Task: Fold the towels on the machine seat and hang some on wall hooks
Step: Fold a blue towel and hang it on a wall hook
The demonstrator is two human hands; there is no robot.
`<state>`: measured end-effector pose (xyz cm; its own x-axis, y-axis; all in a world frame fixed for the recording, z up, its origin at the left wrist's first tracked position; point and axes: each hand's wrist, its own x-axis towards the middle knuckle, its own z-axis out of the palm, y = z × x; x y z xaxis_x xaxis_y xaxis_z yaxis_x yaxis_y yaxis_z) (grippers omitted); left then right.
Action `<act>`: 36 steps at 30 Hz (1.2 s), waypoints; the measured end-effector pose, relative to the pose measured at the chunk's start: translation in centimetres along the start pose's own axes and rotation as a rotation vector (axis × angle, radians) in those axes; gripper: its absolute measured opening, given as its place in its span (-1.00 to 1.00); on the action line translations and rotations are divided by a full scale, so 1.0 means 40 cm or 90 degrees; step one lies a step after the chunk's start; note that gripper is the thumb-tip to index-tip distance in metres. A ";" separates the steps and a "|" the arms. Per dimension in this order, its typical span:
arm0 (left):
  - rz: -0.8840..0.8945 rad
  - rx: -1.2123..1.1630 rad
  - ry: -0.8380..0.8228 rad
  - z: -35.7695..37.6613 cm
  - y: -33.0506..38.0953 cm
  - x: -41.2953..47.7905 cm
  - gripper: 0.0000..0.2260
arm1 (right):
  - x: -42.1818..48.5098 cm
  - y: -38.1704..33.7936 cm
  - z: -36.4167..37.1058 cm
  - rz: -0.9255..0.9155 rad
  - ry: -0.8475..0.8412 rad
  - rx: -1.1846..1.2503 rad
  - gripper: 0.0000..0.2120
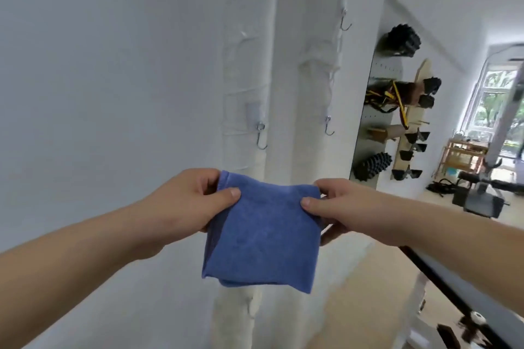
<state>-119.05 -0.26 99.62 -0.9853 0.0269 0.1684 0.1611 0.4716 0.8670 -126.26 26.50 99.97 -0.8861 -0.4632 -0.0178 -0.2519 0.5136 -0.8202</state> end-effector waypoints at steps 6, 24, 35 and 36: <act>0.130 0.021 0.084 -0.092 0.237 0.171 -0.82 | 0.104 -0.225 -0.273 -0.138 0.060 -0.079 -0.73; 0.234 0.079 0.435 -0.257 0.609 0.560 -0.91 | 0.510 -0.536 -0.538 -0.437 0.434 0.082 -0.86; 0.199 0.066 0.482 -0.265 0.553 0.660 -0.83 | 0.578 -0.554 -0.554 -0.229 0.169 0.056 -0.81; 0.197 0.049 0.478 -0.260 0.553 0.657 -0.87 | 0.575 -0.550 -0.557 -0.224 0.173 0.036 -0.81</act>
<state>-140.81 1.72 128.10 -0.5922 -0.4200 0.6877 0.3883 0.5991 0.7002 -149.77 20.63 130.35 -0.8226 -0.3923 0.4117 -0.5406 0.3149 -0.7801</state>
